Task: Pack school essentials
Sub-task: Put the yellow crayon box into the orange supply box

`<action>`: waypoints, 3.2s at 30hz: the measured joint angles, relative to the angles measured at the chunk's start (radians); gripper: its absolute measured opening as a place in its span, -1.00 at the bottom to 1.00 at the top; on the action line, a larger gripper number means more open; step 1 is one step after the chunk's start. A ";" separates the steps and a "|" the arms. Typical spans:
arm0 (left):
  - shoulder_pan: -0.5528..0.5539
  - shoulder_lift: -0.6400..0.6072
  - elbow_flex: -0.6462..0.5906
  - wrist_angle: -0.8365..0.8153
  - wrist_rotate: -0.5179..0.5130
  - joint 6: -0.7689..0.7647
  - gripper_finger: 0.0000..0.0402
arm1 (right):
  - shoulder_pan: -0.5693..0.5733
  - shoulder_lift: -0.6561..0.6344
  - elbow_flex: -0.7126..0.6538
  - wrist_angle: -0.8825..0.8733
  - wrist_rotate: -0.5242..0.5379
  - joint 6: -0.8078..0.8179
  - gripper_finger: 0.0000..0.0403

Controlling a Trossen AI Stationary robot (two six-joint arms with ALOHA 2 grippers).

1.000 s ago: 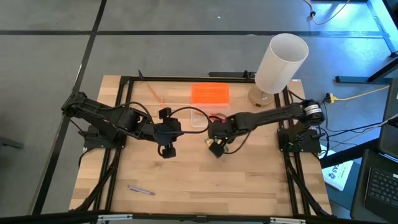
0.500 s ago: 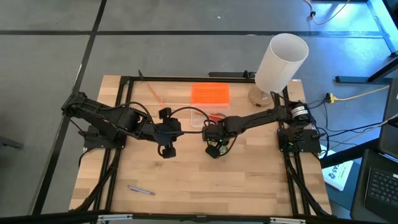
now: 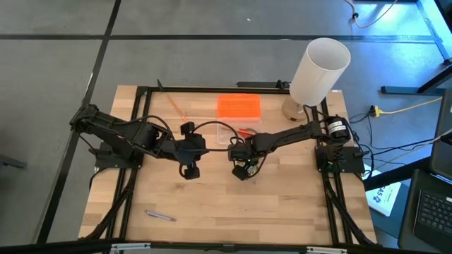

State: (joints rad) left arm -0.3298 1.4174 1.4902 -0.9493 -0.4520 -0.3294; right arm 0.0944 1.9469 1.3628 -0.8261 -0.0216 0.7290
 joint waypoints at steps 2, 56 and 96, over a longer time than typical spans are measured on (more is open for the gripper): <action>0.000 0.000 0.000 0.000 0.000 0.000 -1.00 | 0.000 0.000 0.000 0.000 0.001 0.006 0.98; 0.000 0.000 0.000 0.000 0.000 0.000 -1.00 | 0.011 -0.012 -0.074 0.115 0.053 0.133 0.98; 0.000 0.000 0.000 0.000 0.000 0.000 -1.00 | 0.016 -0.010 -0.058 0.131 0.027 0.006 0.98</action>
State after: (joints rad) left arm -0.3295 1.4174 1.4902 -0.9493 -0.4519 -0.3294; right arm 0.1103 1.9366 1.3052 -0.6949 0.0051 0.7353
